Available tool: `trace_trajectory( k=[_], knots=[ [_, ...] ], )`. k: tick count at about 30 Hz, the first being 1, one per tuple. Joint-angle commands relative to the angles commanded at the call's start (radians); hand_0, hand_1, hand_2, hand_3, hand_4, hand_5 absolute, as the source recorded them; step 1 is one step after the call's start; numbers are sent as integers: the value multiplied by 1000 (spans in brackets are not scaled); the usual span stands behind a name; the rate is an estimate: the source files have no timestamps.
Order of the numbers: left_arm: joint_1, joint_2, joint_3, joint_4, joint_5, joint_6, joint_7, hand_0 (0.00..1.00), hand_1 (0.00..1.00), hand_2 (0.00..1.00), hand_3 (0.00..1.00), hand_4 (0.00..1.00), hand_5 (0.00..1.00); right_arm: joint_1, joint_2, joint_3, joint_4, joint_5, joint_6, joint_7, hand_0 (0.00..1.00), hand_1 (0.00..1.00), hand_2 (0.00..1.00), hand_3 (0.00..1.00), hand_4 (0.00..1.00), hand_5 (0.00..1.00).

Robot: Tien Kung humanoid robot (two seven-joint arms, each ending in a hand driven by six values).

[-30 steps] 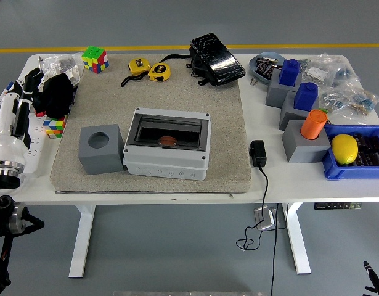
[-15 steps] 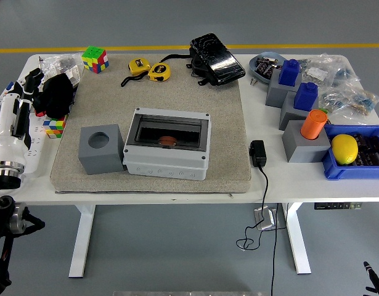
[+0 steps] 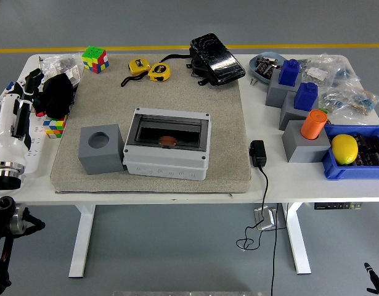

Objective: Fetch the battery,place it into the box,close the lid of the box

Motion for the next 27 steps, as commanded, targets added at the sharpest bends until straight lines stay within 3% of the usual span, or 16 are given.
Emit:
trace_trajectory(
  k=[27],
  knots=[
    [-1, -1, -3, 2, -3, 6, -4, 935, 932, 893, 870, 998, 998, 1, 4, 3, 0, 2, -1, 1, 841, 793, 765, 797, 998, 998]
  ],
)
